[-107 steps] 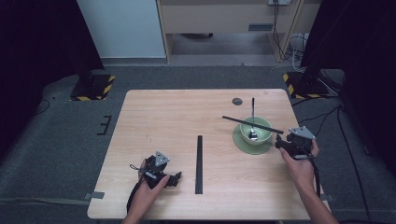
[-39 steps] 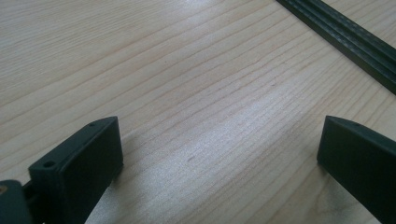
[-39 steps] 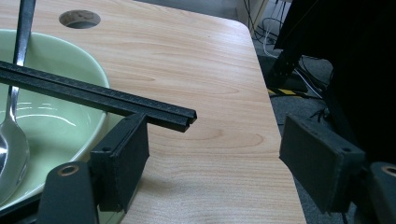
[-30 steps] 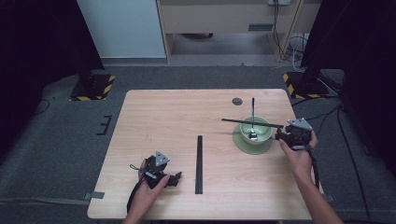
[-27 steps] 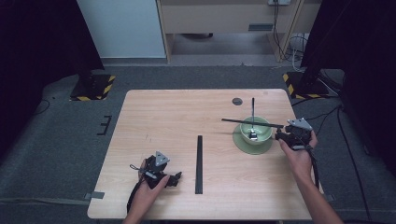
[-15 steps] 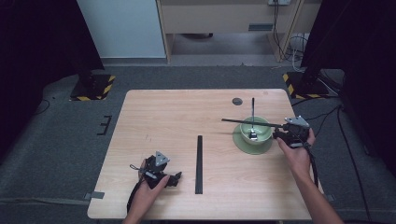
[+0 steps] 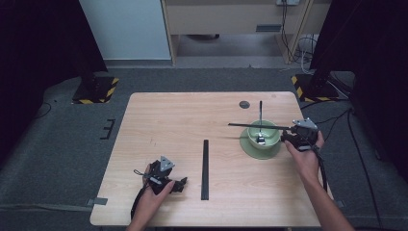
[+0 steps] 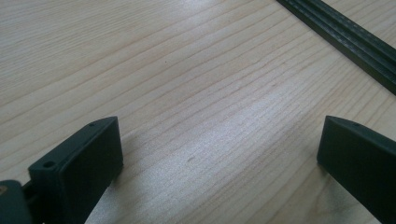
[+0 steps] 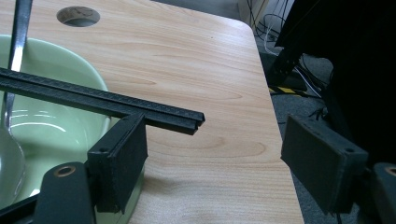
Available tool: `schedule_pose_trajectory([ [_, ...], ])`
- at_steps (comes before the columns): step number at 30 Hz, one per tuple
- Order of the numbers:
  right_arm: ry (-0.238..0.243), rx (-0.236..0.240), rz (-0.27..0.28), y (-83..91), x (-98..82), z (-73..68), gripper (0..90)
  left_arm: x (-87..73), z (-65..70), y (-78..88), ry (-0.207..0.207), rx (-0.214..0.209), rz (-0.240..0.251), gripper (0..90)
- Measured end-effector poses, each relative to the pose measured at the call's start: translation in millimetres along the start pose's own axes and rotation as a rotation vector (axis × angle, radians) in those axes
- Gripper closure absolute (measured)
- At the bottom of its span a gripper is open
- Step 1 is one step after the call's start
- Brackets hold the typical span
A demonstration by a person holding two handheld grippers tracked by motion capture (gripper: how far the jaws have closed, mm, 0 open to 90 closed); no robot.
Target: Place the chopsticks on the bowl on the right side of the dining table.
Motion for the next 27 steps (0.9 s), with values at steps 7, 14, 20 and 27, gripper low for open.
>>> schedule_pose_trajectory([
  [7,-0.008,-0.002,0.012,-1.7,1.9,1.8,22.6,0.1,0.1,-0.1,0.002,0.002,0.0,0.0],
  [14,-0.007,-0.005,0.017,-4.1,2.1,3.7,22.6,0.2,0.2,-0.2,0.004,0.003,-0.001,0.0],
  [20,-0.003,-0.004,0.03,-5.5,2.0,2.5,22.6,0.4,0.3,-0.4,0.005,0.005,-0.001,0.0],
  [27,-0.009,-0.007,0.038,-8.2,1.6,2.5,22.7,0.4,0.3,-0.4,0.005,0.006,-0.001,0.0],
])
Point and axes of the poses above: each handheld gripper's, and its own axes: y roughly backward along the jaws, x roughly out of its top, z roughly to its right, the point moved 7 cm from there along -y, roughly forward along the jaws, and after that the axes turned 11 degrees about x, right-handed, at the moved point
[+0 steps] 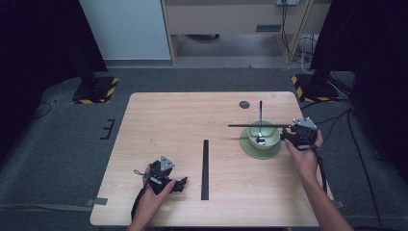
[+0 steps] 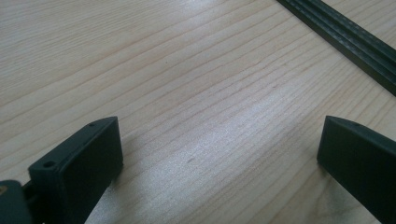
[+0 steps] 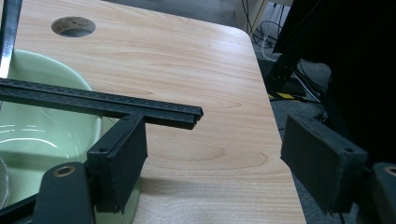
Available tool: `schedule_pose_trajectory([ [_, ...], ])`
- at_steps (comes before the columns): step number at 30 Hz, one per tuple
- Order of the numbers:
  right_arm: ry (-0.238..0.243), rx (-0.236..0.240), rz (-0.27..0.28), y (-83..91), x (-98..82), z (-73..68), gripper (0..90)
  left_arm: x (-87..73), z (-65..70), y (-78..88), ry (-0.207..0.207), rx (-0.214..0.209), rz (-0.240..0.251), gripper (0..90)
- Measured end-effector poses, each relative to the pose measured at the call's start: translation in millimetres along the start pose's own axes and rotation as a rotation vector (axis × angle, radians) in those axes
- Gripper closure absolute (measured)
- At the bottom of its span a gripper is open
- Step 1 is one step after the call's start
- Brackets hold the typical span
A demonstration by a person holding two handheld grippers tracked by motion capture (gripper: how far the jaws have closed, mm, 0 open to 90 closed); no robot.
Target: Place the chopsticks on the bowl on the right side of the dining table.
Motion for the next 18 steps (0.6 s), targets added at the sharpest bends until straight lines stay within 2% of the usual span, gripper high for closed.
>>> schedule_pose_trajectory([
  [18,-0.018,-0.002,0.001,-1.8,-0.8,4.3,22.6,0.1,0.0,-0.1,-0.002,0.0,-0.002,0.0],
])
Point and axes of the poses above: each handheld gripper's, and its own axes: y roughly backward along the jaws, x roughly out of its top, z roughly to its right, the point moved 7 cm from there along -y, roughly forward along the jaws, and after that the axes turned 11 degrees about x, right-handed, at the moved point
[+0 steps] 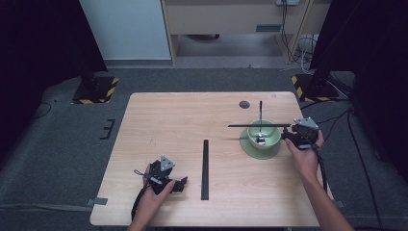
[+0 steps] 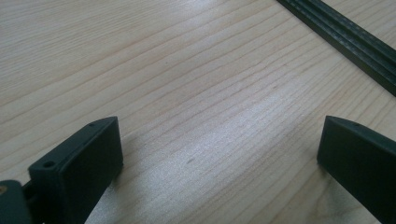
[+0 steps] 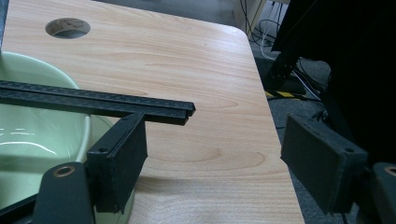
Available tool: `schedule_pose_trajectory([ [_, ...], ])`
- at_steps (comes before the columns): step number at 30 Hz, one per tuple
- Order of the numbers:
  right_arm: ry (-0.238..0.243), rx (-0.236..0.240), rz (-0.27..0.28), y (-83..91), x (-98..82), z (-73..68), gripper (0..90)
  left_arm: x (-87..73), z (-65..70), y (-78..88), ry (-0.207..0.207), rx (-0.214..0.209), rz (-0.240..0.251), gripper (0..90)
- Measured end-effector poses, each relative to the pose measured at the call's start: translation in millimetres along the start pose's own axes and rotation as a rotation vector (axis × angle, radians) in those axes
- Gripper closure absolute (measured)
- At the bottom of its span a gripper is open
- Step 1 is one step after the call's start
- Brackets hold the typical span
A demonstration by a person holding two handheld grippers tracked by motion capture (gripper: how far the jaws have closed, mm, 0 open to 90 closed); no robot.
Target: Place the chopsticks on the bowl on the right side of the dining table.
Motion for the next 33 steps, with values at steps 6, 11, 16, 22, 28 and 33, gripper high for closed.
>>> schedule_pose_trajectory([
  [6,-0.005,0.001,0.001,-0.3,0.5,0.8,22.7,0.0,0.1,0.0,0.0,0.0,0.0,0.0],
  [11,-0.005,0.001,0.001,-1.8,1.5,0.9,22.7,0.1,0.1,-0.1,0.0,0.0,0.0,0.0],
  [16,-0.01,0.013,0.005,-1.7,1.7,-0.7,22.5,0.1,0.1,-0.1,0.001,0.0,0.001,0.0],
  [22,-0.045,0.055,0.04,3.7,1.9,-3.4,22.5,0.2,0.2,-0.2,0.001,0.0,0.0,0.0],
  [28,-0.142,0.185,0.087,6.1,8.0,-7.2,19.2,0.2,0.2,-0.2,0.001,0.002,0.0,0.0],
  [33,-0.221,0.293,0.07,1.5,9.3,-4.2,14.7,0.3,0.3,-0.2,0.001,0.002,0.001,0.0],
])
Point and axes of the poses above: each handheld gripper's, and its own axes: y roughly backward along the jaws, x roughly out of its top, z roughly to its right, the point moved 7 cm from there along -y, roughly forward along the jaws, and after that the axes turned 11 degrees about x, right-handed, at the moved point
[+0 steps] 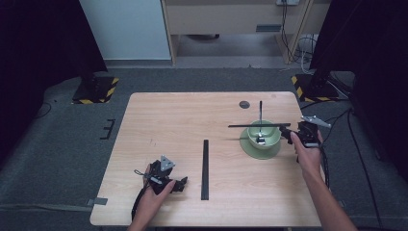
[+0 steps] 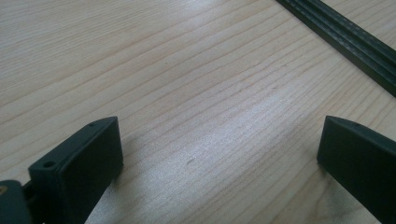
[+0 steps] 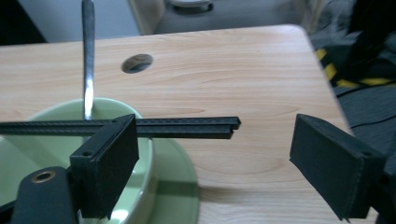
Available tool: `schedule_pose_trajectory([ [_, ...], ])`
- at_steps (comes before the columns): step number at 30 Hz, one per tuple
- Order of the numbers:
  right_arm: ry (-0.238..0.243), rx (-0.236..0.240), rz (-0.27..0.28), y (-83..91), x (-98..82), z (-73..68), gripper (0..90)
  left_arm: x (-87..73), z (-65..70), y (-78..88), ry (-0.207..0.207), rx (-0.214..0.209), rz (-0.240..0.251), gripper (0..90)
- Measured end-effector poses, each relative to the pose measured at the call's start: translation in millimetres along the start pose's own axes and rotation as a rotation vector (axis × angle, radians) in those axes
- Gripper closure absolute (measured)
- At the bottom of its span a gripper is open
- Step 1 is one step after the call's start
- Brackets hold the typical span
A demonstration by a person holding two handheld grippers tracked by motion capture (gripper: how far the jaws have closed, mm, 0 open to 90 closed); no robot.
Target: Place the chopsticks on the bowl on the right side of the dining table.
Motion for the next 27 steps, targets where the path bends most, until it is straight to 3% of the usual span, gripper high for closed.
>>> schedule_pose_trajectory([
  [2,-0.047,0.045,0.0,-0.8,1.4,-0.3,13.5,0.0,0.0,0.0,0.0,0.0,0.0,0.0],
  [6,-0.087,0.082,0.014,-0.1,5.3,-1.5,12.6,0.0,0.0,0.0,0.0,0.0,0.0,0.0],
  [12,-0.087,0.108,0.005,-3.3,5.6,-3.7,13.0,0.0,0.0,0.0,0.0,0.0,0.0,0.0],
  [27,-0.037,0.106,-0.012,-11.7,0.9,-9.7,13.9,0.1,0.2,0.0,0.0,-0.001,0.0,0.0],
])
Point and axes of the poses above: each handheld gripper's, and its own axes: y roughly backward along the jaws, x roughly out of its top, z roughly to its right, the point moved 7 cm from there along -y, roughly forward along the jaws, and after that the axes turned 11 degrees about x, right-handed, at the moved point
